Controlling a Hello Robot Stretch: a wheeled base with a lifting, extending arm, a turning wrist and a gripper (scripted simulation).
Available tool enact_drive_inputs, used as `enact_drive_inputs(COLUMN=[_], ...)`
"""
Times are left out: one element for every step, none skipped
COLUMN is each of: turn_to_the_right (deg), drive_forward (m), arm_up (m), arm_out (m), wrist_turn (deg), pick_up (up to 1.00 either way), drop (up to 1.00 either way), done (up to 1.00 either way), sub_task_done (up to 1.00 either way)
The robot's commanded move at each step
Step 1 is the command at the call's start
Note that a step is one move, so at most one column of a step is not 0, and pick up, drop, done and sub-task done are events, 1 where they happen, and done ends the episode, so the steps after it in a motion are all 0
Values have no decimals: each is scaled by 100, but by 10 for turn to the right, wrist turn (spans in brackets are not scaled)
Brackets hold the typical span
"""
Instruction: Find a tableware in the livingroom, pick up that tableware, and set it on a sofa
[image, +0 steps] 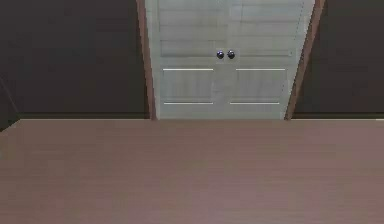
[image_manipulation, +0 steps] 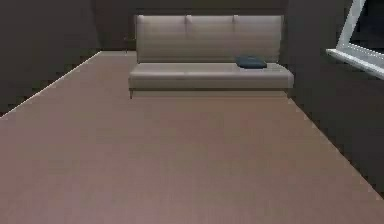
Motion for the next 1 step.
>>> enact_drive_inputs(turn_to_the_right=[-450], drive_forward=[0], arm_up=[0], arm_out=[0], wrist_turn=[0], pick_up=[0], drop=[0], done=[0], sub_task_done=[0])
